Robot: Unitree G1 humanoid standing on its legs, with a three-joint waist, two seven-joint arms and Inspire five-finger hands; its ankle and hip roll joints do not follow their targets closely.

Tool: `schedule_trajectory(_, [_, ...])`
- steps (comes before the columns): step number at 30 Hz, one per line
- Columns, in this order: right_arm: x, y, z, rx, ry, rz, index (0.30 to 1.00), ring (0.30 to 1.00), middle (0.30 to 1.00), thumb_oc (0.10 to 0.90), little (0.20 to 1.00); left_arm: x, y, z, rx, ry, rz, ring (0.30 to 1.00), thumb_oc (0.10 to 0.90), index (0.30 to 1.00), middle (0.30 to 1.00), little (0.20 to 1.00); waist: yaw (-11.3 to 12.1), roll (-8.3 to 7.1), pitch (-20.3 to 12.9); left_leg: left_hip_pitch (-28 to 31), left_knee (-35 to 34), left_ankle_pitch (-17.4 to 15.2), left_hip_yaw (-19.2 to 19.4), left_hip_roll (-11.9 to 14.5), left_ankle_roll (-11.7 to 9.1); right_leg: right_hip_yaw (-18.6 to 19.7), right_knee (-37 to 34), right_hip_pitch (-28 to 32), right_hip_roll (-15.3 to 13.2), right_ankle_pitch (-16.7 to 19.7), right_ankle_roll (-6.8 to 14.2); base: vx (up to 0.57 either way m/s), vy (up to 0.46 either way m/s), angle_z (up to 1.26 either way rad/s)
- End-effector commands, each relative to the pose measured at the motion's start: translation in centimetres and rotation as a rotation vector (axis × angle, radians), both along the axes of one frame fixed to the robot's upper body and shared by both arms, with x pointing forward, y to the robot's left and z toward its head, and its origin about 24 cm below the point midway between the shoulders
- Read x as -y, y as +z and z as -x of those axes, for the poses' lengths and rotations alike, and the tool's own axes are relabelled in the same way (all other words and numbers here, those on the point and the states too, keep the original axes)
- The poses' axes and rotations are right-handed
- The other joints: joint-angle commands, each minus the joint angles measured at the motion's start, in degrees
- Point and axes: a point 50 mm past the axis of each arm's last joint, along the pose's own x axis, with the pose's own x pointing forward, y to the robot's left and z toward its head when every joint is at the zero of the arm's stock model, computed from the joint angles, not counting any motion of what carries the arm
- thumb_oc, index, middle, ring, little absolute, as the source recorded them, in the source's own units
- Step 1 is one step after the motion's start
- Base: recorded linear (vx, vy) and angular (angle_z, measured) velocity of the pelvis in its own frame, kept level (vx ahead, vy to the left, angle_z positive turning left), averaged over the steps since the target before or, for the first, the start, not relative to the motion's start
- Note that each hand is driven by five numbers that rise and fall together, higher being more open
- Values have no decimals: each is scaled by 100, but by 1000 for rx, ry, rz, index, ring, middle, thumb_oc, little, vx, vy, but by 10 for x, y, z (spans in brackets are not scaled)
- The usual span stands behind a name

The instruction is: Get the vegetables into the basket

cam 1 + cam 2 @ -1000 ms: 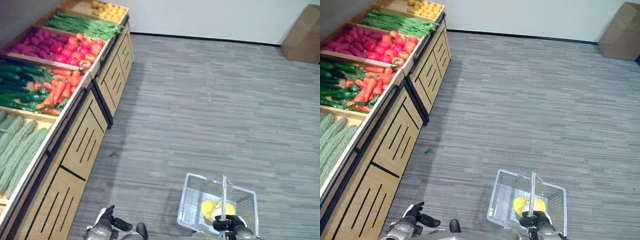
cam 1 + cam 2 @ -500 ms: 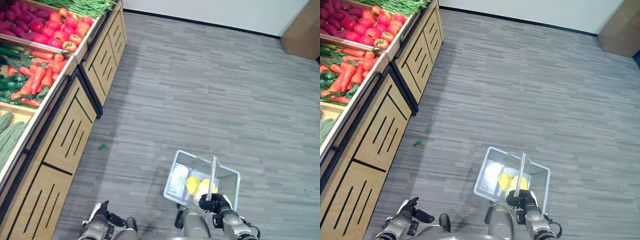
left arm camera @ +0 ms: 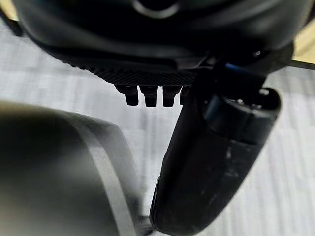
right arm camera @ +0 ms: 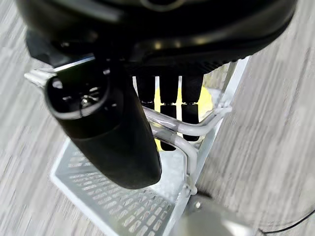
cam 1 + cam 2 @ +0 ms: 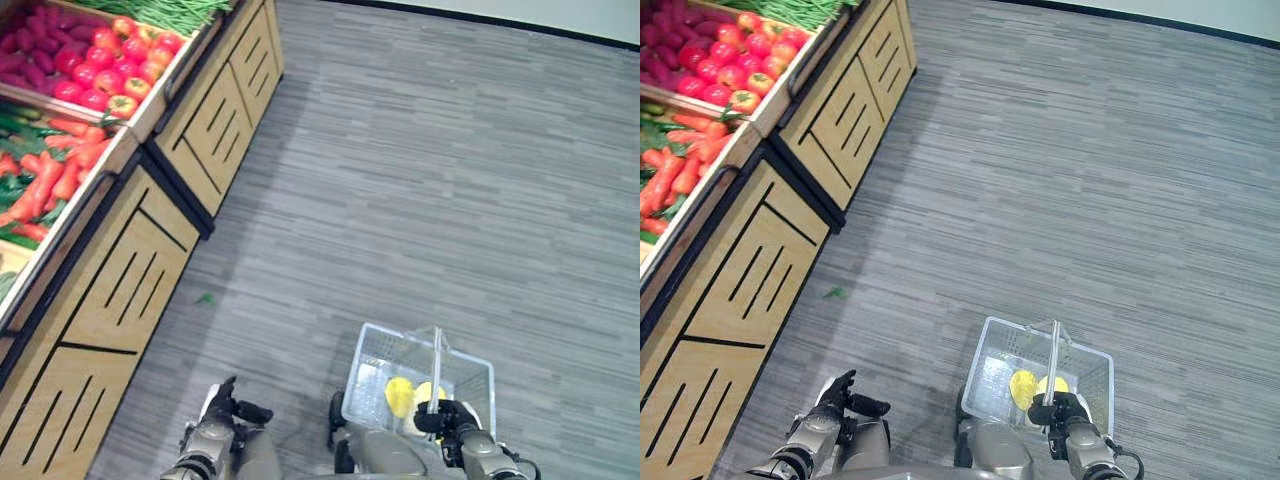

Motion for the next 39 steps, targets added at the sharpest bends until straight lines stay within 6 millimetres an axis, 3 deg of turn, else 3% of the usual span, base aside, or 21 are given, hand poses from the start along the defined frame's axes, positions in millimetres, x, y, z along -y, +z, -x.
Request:
schedule_trajectory(1, [20, 3, 12, 1, 5, 65, 300, 300, 300, 400, 300, -6, -2, 7, -23, -34, -44, 1000, 900, 1000, 1000, 1000, 225, 99, -102, 260, -1570, 437, 339, -162, 355, 185, 58, -70, -625, 230, 978, 160, 109, -41])
schedule_trajectory(2, [20, 3, 12, 0, 5, 65, 300, 300, 300, 400, 300, -6, -2, 7, -23, -34, -44, 1000, 900, 1000, 1000, 1000, 234, 91, -88, 303, -1613, 455, 351, -170, 355, 194, 53, -48, -632, 226, 980, 396, 292, -51])
schedule_trajectory(3, [22, 4, 12, 2, 1, 79, 300, 300, 300, 400, 300, -5, -2, 6, -21, -35, -47, 1000, 900, 1000, 1000, 1000, 358, 144, -136, -83, -2339, 922, 309, -50, 182, 328, -113, 227, -618, 77, 1058, 339, 271, -84])
schedule_trajectory(6, [21, 3, 13, -14, 12, 79, 300, 300, 300, 400, 300, -10, -3, 10, -37, -29, -59, 1000, 900, 1000, 1000, 1000, 382, 162, -244, -36, -2355, 984, 553, 118, 177, 481, -98, 466, -645, -110, 1122, 290, 259, -71])
schedule_trajectory(8, [17, 0, 17, -28, 4, 63, 300, 300, 300, 400, 300, -9, -4, 11, -41, -38, -59, 1000, 900, 1000, 1000, 1000, 382, 122, -310, 66, -2344, 1061, 694, 71, 209, 461, -111, 533, -811, -95, 1210, 235, 302, -65])
schedule_trajectory(14, [4, -1, 8, -13, 30, 39, 300, 300, 300, 400, 300, -19, 5, 1, 7, -29, -86, 1000, 900, 1000, 1000, 1000, 443, -158, -374, 229, -2235, 733, 1054, -185, 523, 766, 160, 300, -1244, 66, 1496, 151, 268, -40])
schedule_trajectory(15, [-5, 1, -2, 15, 61, 25, 300, 300, 300, 400, 300, -25, 9, -4, 32, -13, -102, 1000, 900, 1000, 1000, 1000, 451, -258, -372, 318, -2354, 650, 1228, -252, 594, 747, 289, 100, -1367, 379, 1595, 56, 158, -39])
schedule_trajectory(20, [-12, 4, -12, 43, 82, 12, 300, 300, 300, 400, 300, -29, 15, -13, 65, -10, -110, 1000, 900, 1000, 1000, 1000, 474, -372, -345, 367, -2355, 480, 1330, -391, 675, 713, 365, -19, -1485, 839, 1724, 76, 155, -10])
schedule_trajectory(22, [-12, 3, -12, 43, 82, 12, 300, 300, 300, 400, 300, -29, 15, -13, 65, -10, -110, 1000, 900, 1000, 1000, 1000, 474, -375, -342, 371, -2355, 478, 1330, -396, 677, 712, 359, -12, -1490, 841, 1727, 57, 74, 24])
schedule_trajectory(27, [-18, 1, -9, 30, 77, -14, 300, 300, 300, 400, 300, -33, 13, -7, 38, -11, -118, 1000, 900, 1000, 1000, 1000, 589, -546, -364, 650, -2334, 166, 1343, -631, 859, 672, 620, 54, -1683, 1329, 1874, 110, 110, 10])
schedule_trajectory(32, [-20, 1, -13, 37, 76, -26, 300, 300, 300, 400, 300, -35, 15, -10, 47, -14, -122, 1000, 900, 1000, 1000, 1000, 659, -542, -306, 817, -2276, -12, 1294, -722, 974, 749, 1156, -93, -1663, 1501, 1863, 75, 100, -6])
schedule_trajectory(35, [-19, 2, -13, 44, 66, -24, 300, 300, 300, 400, 300, -35, 17, -14, 60, -17, -123, 1000, 900, 1000, 1000, 1000, 558, -385, -188, 1102, -2350, -65, 1132, -682, 925, 758, 905, -622, -1392, 1146, 1696, 161, 63, -1])
schedule_trajectory(39, [-16, 2, -11, 39, 55, -16, 300, 300, 300, 400, 300, -34, 17, -14, 54, -24, -123, 1000, 900, 1000, 1000, 1000, 393, -316, -48, 1365, -2355, -161, 934, -680, 889, 855, 525, -1006, -1265, 1146, 1675, 165, -7, 40])
